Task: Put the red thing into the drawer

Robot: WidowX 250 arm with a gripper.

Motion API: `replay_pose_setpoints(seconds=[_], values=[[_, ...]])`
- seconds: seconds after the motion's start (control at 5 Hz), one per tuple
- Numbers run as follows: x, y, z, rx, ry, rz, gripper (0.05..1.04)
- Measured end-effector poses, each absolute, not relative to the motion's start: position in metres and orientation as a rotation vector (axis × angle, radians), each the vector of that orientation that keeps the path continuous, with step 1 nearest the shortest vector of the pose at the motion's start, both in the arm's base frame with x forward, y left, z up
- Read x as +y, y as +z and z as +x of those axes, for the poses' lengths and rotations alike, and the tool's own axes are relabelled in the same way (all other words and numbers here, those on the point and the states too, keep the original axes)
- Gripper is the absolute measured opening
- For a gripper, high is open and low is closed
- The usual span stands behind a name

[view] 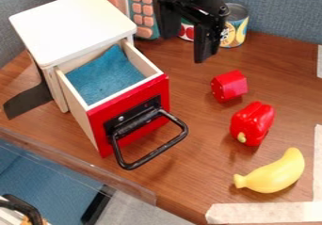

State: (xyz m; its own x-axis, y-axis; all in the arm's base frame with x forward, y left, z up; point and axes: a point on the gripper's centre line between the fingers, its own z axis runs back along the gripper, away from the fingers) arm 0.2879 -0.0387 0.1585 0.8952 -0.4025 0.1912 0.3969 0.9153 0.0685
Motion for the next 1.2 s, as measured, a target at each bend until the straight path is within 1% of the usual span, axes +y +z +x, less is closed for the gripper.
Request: replay_pose_setpoints(seconds=[0.2, 0.6, 1.2], values=[[-0.039, 0.152, 0.289, -0.184, -0.413, 0.025, 1.000], [-0.043, 0.121, 0.310, -0.166, -0.504, 0.063, 1.000], [-0.056, 0.104, 0.351, -0.236, -0.657, 0.099, 1.000]])
